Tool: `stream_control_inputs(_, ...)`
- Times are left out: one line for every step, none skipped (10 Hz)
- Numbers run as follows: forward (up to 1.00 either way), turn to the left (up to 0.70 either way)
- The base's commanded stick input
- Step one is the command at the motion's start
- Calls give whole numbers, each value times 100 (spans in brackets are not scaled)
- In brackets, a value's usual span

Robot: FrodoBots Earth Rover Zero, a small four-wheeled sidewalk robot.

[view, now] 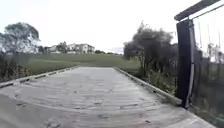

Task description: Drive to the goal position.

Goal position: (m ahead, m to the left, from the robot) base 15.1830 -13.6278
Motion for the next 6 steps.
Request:
stream_control_inputs(69, 0)
stream_control_inputs(69, 0)
stream_control_inputs(69, 0)
stream_control_inputs(69, 0)
stream_control_inputs(69, 0)
stream_control_inputs(69, 0)
